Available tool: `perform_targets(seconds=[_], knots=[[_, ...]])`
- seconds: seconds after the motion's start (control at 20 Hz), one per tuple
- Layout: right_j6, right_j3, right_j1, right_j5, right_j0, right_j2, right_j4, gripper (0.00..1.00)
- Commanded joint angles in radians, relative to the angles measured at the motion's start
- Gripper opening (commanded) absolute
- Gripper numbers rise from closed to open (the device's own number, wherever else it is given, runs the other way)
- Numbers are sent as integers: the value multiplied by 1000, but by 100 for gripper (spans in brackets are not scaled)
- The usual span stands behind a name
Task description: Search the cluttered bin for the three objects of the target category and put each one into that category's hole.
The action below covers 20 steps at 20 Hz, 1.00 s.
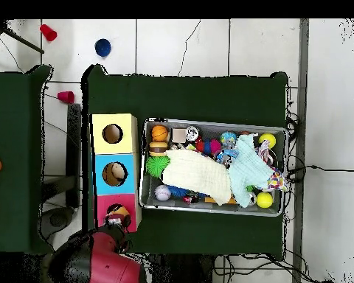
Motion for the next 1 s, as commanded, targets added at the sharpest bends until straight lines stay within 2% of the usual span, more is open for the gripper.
perform_targets(seconds=[0.05, 0.4, 0.7, 0.85, 1.0], knots=[[98, -10, -5, 79, -53, 85, 5, 0], [150, -61, -51, 190, 21, 30, 1, 0], [183, -134, -26, 253, 52, -6, 6, 0], [204, -162, 6, 261, 64, -13, 18, 0], [197, -145, 48, 189, 47, 17, 38, 0]])
